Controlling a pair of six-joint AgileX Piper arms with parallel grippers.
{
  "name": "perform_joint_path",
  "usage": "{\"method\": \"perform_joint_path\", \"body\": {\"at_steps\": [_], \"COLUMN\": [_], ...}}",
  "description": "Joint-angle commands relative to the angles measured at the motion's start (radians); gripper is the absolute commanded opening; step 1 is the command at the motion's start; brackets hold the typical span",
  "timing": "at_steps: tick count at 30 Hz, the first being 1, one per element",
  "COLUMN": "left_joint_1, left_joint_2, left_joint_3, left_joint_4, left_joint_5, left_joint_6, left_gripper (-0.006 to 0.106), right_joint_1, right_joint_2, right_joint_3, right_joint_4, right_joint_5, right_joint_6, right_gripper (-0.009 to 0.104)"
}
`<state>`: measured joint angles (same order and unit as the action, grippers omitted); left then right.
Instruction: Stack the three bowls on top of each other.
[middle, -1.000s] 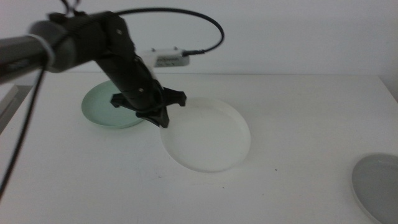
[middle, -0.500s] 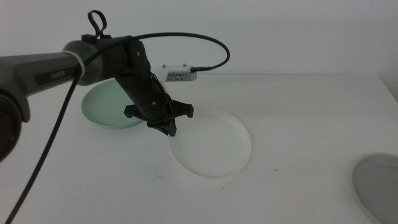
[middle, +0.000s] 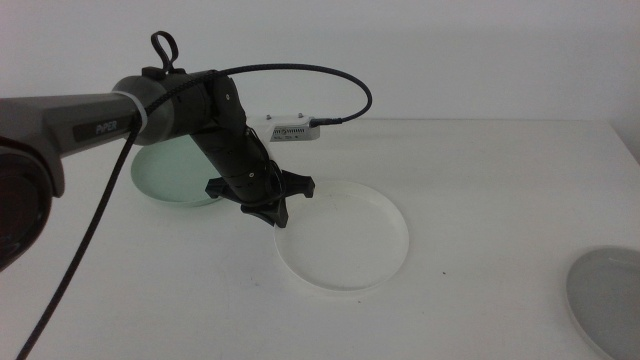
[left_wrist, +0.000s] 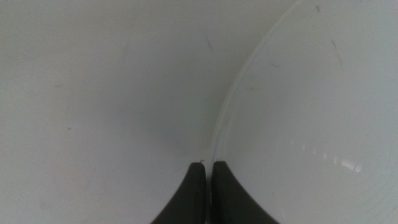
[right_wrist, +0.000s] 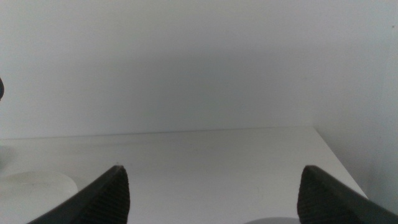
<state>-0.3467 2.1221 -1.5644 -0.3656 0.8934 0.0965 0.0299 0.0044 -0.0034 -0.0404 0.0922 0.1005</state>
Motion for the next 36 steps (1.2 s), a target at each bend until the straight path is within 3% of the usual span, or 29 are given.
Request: {"method": "perform_joint_path", "body": {"at_steps": [1, 6, 10, 14, 15, 25, 29, 36], "left_joint_1": [-0.003, -0.003, -0.003, -0.001, -0.001, 0.057, 0.117, 0.251], "left_joint_2": [-0.003, -0.003, -0.017, -0.065, -0.085, -0.277, -0.310, -0.314], "left_joint_3": [-0.004, -0.004, -0.014, -0.054, -0.054, -0.054, -0.054, -0.054], "left_joint_4": [-0.008, -0.008, -0.003, 0.057, 0.059, 0.128, 0.173, 0.175], "left_joint_5": [0.002, 0.000, 0.053, 0.141, 0.146, 0.311, 0.328, 0.328], "left_joint_6": [0.008, 0.008, 0.008, 0.008, 0.008, 0.000, -0.026, -0.076], "left_gripper": [0.003, 0.023, 0.052, 0.090, 0.094, 0.094, 0.094, 0.094], "right_joint_1": [0.003, 0.003, 0.003, 0.003, 0.003, 0.003, 0.003, 0.003], "right_joint_2": [-0.004, -0.004, -0.004, -0.004, -0.004, -0.004, -0.004, -0.004], "right_joint_3": [0.003, 0.003, 0.003, 0.003, 0.003, 0.003, 0.003, 0.003], "right_joint_4": [-0.006, -0.006, -0.006, -0.006, -0.006, -0.006, -0.006, -0.006], "right_joint_5": [-0.009, -0.009, -0.009, -0.009, -0.009, -0.009, -0.009, -0.009], "right_joint_6": [-0.003, -0.003, -0.003, -0.003, -0.003, -0.003, -0.003, -0.003], "right_gripper": [0.092, 0.092, 0.092, 0.092, 0.092, 0.092, 0.092, 0.092]}}
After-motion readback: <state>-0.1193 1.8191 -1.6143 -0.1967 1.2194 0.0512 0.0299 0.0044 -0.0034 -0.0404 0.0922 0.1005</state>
